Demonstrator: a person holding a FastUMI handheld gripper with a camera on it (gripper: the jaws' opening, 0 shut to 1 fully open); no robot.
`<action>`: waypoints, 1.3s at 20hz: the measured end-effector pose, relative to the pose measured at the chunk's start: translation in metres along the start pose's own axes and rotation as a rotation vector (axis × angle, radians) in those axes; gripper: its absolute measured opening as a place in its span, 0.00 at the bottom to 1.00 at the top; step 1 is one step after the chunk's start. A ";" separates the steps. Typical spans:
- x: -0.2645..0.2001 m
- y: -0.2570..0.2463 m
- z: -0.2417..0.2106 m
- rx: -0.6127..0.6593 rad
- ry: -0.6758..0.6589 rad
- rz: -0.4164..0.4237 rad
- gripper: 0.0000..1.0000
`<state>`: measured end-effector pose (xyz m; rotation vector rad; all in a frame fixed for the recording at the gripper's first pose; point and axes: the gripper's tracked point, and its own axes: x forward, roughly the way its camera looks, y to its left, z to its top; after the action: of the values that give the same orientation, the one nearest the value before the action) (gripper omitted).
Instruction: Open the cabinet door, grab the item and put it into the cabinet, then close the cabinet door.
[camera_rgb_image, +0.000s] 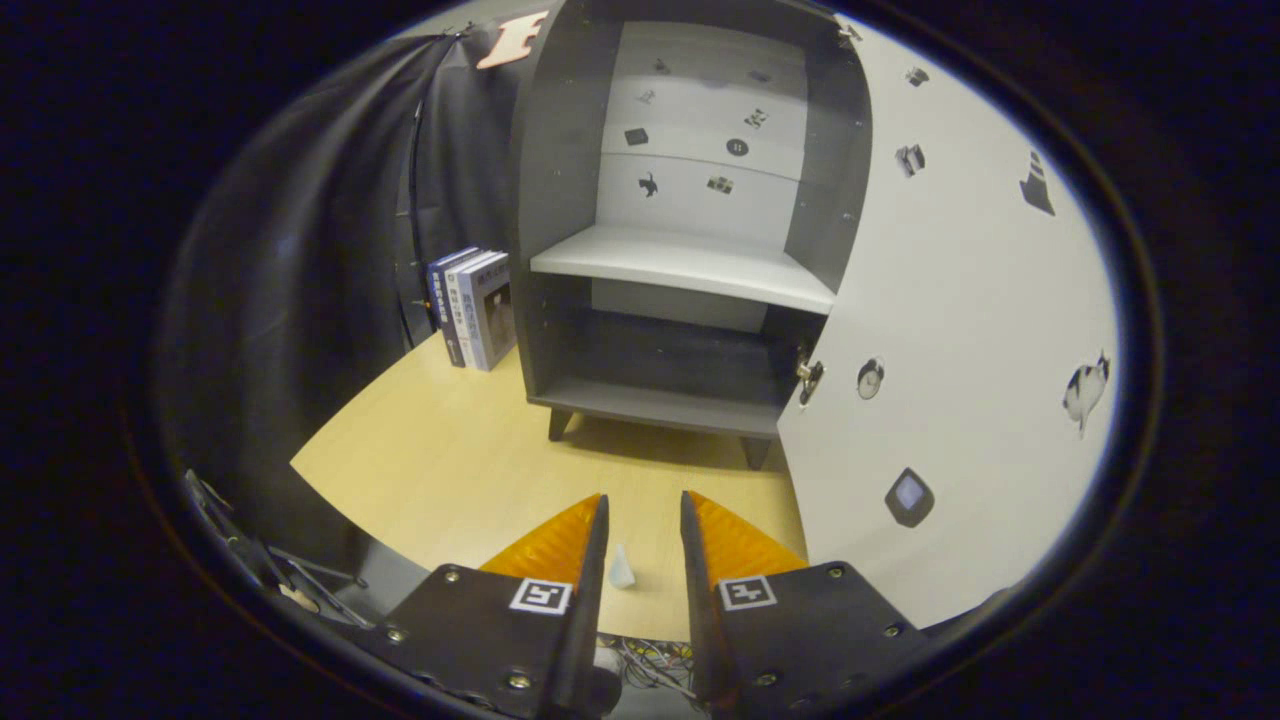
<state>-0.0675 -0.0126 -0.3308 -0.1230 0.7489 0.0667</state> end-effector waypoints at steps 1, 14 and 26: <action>0.008 0.000 -0.009 -0.004 0.020 0.010 0.39; 0.102 0.027 -0.127 -0.040 0.314 0.142 0.62; 0.139 0.030 -0.171 -0.049 0.439 0.144 0.27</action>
<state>-0.0845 -0.0037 -0.5518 -0.1319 1.1949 0.1996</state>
